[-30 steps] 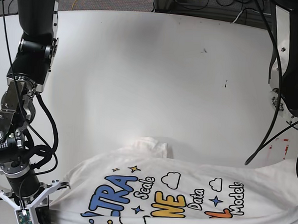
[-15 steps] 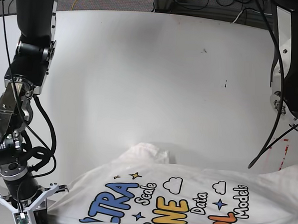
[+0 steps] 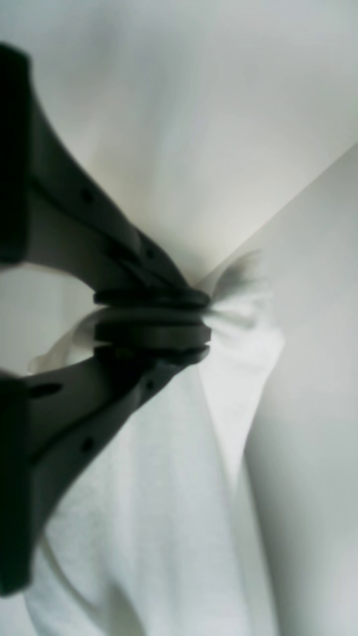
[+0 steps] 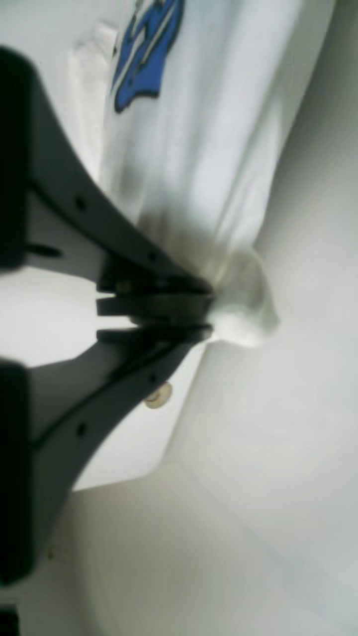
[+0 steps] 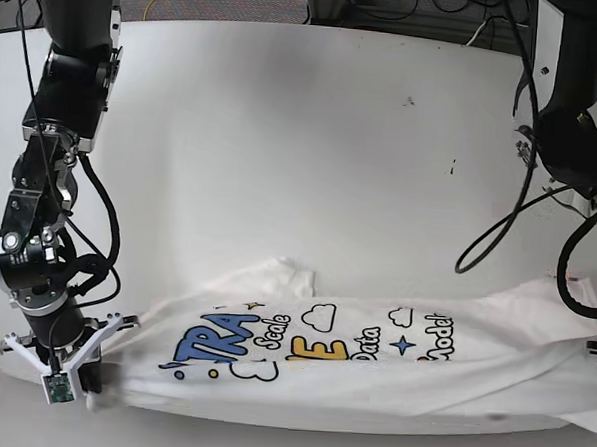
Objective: Fold the T-shirt properly
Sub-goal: 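Swing the lifted shirt with both grippers, stretching it between them, then lay the stretched shirt flat on the table with both grippers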
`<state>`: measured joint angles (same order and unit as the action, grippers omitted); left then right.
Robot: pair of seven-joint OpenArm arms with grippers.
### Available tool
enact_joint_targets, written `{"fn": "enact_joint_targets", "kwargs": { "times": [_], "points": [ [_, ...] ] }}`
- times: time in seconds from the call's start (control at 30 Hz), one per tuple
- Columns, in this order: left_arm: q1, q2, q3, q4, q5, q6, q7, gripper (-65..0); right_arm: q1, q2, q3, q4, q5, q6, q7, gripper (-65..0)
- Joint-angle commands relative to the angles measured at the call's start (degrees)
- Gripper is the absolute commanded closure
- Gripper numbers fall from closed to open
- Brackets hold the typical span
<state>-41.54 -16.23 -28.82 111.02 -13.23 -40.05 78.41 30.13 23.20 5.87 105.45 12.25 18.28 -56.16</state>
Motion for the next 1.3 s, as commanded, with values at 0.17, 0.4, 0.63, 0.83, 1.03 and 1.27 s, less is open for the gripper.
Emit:
{"fn": "enact_joint_targets", "kwargs": {
  "times": [0.17, 0.4, 0.63, 0.83, 1.03, 1.27],
  "points": [
    [6.5, -0.5, -0.5, 4.3, -0.2, 0.1, 0.8, -1.5, -7.1, -1.1, 3.7, 5.9, -0.9, 0.3, -1.3, 0.0],
    [14.4, -0.3, -3.5, 6.0, -2.6, 0.1, 1.6, -1.6, -13.2, -2.3, 5.7, 7.5, -0.3, 0.4, -1.3, 0.0],
    [20.5, 0.0, -5.8, 5.5, -4.1, 0.1, 1.6, -1.6, -16.8, -2.7, 6.4, 7.6, -0.1, 0.2, -1.2, 0.0],
    [27.6, 0.3, -7.8, 3.9, -2.4, 0.1, 0.3, -1.8, -19.4, -2.9, 7.3, 7.5, -0.5, 0.0, -0.9, 0.0],
    [31.2, 1.1, -9.0, 3.3, -2.0, 0.1, -0.6, -2.1, -21.6, -3.2, 8.2, 7.2, -0.4, -0.2, -0.8, 0.0],
    [35.0, 2.3, -11.0, 3.0, -2.4, 0.1, -1.4, -2.2, -23.8, -3.5, 9.7, 6.3, -0.4, -0.3, 0.1, 0.0]
  ]
}}
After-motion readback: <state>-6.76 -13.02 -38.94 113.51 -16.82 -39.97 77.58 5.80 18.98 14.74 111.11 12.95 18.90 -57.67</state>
